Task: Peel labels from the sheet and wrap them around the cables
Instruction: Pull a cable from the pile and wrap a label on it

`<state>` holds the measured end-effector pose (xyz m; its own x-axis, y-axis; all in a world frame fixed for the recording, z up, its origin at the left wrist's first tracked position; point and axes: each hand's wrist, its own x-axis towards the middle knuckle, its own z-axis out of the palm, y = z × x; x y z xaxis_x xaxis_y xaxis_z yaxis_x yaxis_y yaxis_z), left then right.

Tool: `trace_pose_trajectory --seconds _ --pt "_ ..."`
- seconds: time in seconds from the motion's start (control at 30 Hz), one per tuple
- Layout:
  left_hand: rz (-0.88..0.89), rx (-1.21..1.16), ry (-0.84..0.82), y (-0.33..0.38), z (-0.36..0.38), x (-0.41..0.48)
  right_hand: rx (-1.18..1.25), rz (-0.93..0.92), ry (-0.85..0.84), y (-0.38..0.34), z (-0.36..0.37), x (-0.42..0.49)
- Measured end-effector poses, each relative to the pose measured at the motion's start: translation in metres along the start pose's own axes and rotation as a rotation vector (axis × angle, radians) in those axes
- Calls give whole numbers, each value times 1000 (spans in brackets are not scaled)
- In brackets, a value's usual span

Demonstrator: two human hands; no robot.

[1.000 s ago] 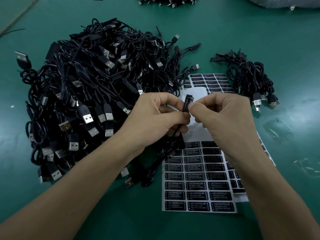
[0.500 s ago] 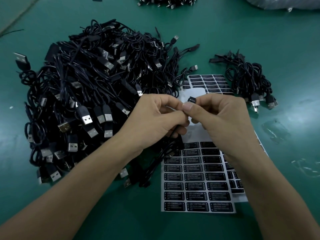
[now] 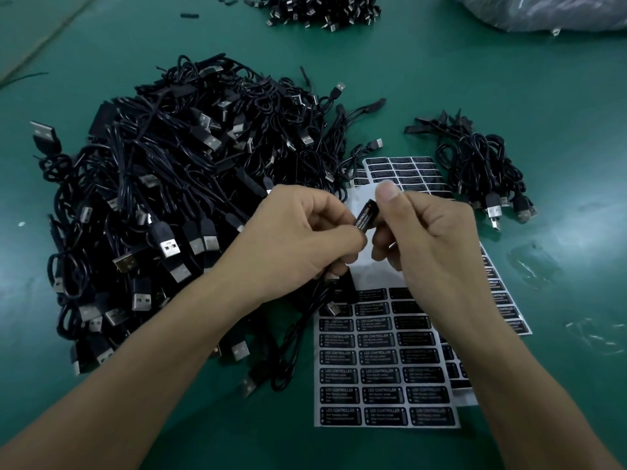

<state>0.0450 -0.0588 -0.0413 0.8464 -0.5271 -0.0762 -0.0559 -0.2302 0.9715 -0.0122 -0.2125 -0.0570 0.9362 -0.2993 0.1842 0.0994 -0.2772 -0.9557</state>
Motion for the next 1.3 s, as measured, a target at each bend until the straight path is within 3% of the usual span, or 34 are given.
trace_pose_trajectory --seconds 0.27,0.5,0.63,0.77,0.87,1.03,1.17,1.3 --pt "104 -99 240 15 -17 0 -9 122 -377 -15 10 -9" --pt "89 -221 340 19 -22 0 -15 132 -404 -29 2 -9" --pt "49 -362 384 18 -28 2 26 164 -270 -29 -34 9" --pt "43 -376 397 16 -31 4 -72 140 71 -19 -73 42" --pt "57 -314 421 13 -31 4 -306 114 306 -5 -95 77" --pt "70 -251 462 9 -33 6 -637 207 214 12 -107 120" --pt "70 -207 464 5 -33 9 -823 222 242 14 -97 122" --pt "84 -163 463 1 -32 11 -1081 -27 300 -1 -52 97"
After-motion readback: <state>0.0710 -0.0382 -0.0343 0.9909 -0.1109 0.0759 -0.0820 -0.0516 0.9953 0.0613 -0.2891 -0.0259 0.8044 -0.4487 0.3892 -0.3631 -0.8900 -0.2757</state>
